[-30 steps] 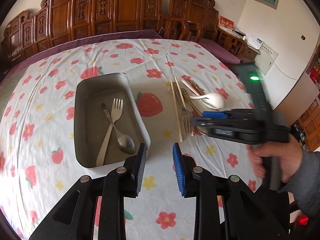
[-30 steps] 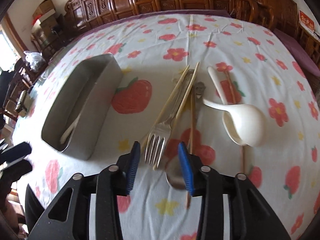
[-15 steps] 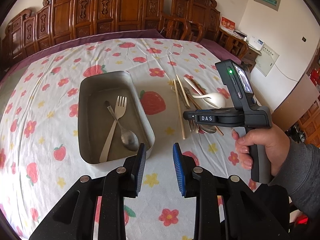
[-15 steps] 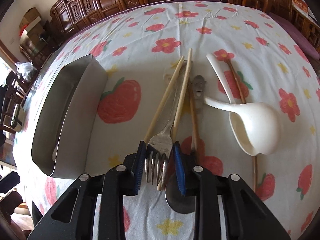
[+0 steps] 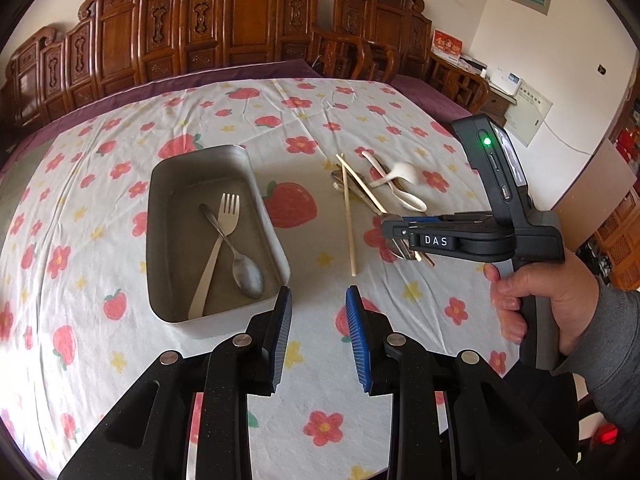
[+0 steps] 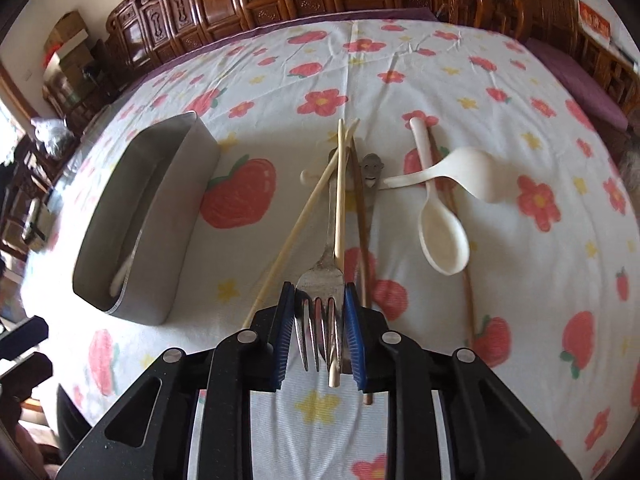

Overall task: Organize utensils
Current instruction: 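Close the right tool on another metal fork in the pile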

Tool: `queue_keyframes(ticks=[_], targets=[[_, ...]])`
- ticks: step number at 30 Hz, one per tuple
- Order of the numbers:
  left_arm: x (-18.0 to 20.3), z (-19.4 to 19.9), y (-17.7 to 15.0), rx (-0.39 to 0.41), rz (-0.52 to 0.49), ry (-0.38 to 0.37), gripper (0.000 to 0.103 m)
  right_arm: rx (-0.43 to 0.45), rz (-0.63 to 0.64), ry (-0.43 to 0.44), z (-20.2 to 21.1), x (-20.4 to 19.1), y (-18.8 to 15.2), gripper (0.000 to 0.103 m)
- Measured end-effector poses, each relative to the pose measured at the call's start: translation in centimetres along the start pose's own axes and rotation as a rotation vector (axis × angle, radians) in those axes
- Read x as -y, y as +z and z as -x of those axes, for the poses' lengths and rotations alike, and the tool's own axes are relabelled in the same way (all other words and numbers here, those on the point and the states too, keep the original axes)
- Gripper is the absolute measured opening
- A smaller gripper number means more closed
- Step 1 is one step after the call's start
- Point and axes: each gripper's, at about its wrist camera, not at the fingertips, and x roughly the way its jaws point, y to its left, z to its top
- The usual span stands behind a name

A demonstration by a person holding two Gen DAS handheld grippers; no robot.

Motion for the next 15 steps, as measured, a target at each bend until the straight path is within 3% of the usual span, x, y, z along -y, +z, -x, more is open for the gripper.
queue_keyframes(ticks=[4, 15], targets=[[0.2, 0.1, -0.1, -0.001, -0.006, 0.001, 0.027, 0.012, 0.086, -0.045, 0.4, -0.7, -0.6, 0.027], [0.5, -0.2, -0.7, -0.013, -0.002, 0.001, 0.033, -0.029, 0.124, -0.022, 1.1, 0.0, -4.1, 0.027]])
